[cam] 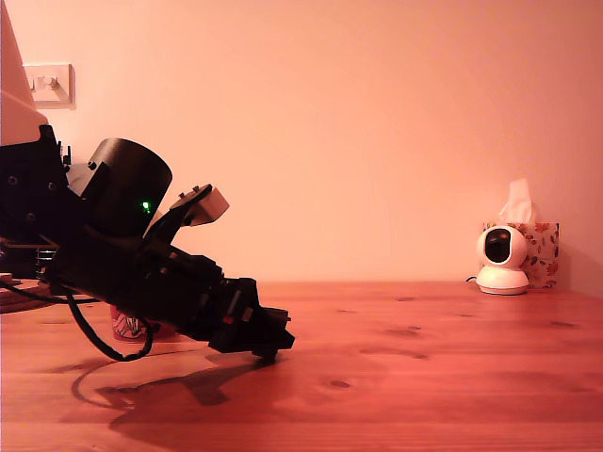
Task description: Pick up the coffee capsules on the table and drop them inside the coffee cup
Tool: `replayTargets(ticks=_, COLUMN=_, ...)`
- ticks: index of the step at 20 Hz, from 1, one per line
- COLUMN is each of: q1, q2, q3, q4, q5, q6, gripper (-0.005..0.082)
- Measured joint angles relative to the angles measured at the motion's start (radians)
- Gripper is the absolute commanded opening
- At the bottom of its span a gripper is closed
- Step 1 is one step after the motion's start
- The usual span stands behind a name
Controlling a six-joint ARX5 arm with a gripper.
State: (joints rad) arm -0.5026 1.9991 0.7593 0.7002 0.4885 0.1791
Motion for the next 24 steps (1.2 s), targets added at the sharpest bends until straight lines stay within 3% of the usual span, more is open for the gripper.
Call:
replayTargets(ticks=13, q1=0.000, q2=-0.006, q3=0.000, q4=-0.008, q5=0.000, q6=0.000, gripper=0.0157)
replayTargets(ticks=24, q1=0.008, q2=-0.272, q3=0.000, q4=-0.288, q5=-0.012, q6=-0.048, gripper=0.0156)
